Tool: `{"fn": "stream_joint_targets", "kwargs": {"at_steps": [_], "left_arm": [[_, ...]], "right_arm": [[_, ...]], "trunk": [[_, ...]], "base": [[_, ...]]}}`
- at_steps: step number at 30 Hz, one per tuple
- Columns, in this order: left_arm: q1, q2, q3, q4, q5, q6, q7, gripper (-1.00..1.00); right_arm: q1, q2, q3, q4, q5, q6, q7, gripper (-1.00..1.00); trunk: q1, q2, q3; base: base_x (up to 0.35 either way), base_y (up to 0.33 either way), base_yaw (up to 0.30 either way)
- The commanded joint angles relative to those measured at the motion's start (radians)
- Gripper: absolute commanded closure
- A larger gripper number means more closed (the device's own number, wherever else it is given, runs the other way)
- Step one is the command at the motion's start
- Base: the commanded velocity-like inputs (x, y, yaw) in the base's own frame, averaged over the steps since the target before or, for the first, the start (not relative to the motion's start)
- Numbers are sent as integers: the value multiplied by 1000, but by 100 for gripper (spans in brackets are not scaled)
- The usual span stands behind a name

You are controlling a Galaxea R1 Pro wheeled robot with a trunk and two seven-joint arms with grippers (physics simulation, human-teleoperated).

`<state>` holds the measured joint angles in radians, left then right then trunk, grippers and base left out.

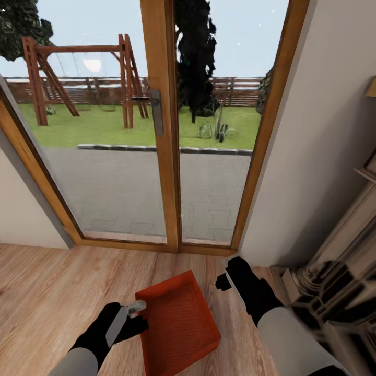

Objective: Move the two storage containers from the living room to the garage. In the garage, place one container on the floor and stack the other container on top of it (either order is fine).

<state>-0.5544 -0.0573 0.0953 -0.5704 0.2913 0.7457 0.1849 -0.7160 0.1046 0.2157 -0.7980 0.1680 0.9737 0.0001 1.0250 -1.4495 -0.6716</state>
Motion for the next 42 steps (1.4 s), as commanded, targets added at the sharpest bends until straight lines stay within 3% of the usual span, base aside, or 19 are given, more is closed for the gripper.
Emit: {"fn": "stream_joint_targets", "kwargs": {"at_steps": [1, 6, 9, 14, 20, 24, 26, 27, 42], "left_arm": [[0, -1, 11, 2, 11, 2, 8, -100], [-1, 0, 38, 19, 12, -7, 2, -100], [-1, 3, 41, 9, 13, -9, 0, -100], [-1, 8, 50, -28, 12, -27, -2, -100], [-1, 16, 111, -56, 12, -45, -6, -100], [-1, 24, 148, -66, 11, -103, -18, -100], [-1, 46, 154, -66, 11, -139, -21, -100], [-1, 65, 157, -68, 11, -156, -22, -100], [-1, 66, 154, -57, 3, -234, -19, -100]], "right_arm": [[-1, 1, 6, 3, 4, -1, 0, -100], [-2, 15, 69, 18, 4, -33, -1, -100], [-2, 18, 87, 19, 3, -36, -2, -100], [-2, 19, 94, 20, 2, -38, -2, -100], [-2, 20, 97, 21, 2, -45, 0, -100], [-2, 20, 102, 26, 1, -71, 0, -100], [-2, 22, 106, 52, 1, -92, 0, -100], [-3, 31, 109, 89, 1, -146, 0, -100], [-3, 30, 108, 177, -4, -316, 7, -100]], "trunk": [[0, -1, -1], [0, -1, -1], [0, -1, -1], [0, -1, -1], [0, -1, -1], [0, -1, -1], [0, -1, -1], [0, -1, -1], [0, -1, -1]], "base": [[0, 0, 0], [0, 0, 0], [0, 0, 0], [0, 0, 0], [0, 0, 0], [0, 0, 0], [0, 0, 0], [0, 0, 0], [0, 0, 0]]}}
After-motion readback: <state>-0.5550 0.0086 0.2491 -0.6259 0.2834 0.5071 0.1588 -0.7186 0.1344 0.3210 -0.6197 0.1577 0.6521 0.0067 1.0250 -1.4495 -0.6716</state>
